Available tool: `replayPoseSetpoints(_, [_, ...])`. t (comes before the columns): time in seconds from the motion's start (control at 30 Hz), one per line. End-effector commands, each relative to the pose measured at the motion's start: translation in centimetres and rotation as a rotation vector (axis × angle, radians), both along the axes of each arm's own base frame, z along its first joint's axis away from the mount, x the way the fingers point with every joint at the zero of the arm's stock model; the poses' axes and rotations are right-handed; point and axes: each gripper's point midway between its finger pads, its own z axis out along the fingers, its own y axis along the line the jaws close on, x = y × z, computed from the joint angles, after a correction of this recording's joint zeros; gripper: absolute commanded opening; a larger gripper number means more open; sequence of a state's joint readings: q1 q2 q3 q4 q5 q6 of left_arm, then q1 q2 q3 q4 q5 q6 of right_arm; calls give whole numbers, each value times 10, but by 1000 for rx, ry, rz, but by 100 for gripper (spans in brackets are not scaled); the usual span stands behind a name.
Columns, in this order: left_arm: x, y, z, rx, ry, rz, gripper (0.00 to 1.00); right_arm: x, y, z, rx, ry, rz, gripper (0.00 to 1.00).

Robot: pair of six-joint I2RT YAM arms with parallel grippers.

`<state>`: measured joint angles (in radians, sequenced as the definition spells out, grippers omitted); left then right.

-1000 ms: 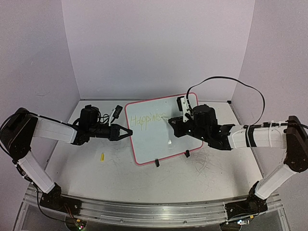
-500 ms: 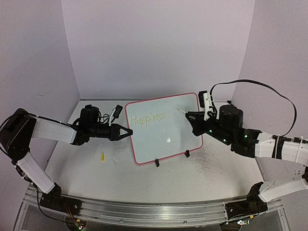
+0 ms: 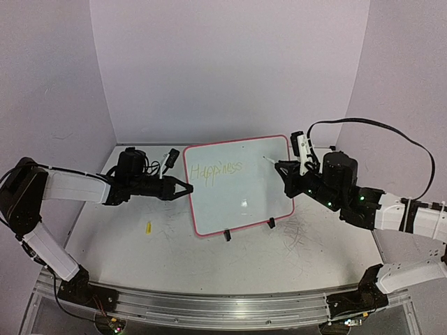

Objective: Write a sentence on the whiteboard

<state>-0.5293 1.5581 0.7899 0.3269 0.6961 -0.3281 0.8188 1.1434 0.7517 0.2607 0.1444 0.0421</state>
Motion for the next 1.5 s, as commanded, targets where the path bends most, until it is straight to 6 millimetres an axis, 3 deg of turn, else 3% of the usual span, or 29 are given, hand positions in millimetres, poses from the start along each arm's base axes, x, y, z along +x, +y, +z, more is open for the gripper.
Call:
replayPoseSetpoints(0.0, [20, 5, 7, 37, -37, 61, 0, 6, 7, 14, -8, -34, 14, 0])
replayPoseSetpoints(0.23, [21, 15, 5, 75, -88, 109, 0, 14, 20, 5, -29, -1, 28, 0])
replayPoseSetpoints(0.33, [21, 18, 6, 83, -104, 121, 0, 15, 21, 11, -14, -15, 30, 0])
replayPoseSetpoints(0.67, [21, 13, 5, 84, -102, 104, 0, 17, 12, 22, 18, -57, -17, 0])
replayPoseSetpoints(0.87, [22, 11, 6, 89, -110, 107, 0, 5, 25, 23, 38, -43, 84, 0])
replayPoseSetpoints(1.47, [18, 8, 8, 90, -125, 85, 0, 7, 40, 14, 1, -16, 124, 0])
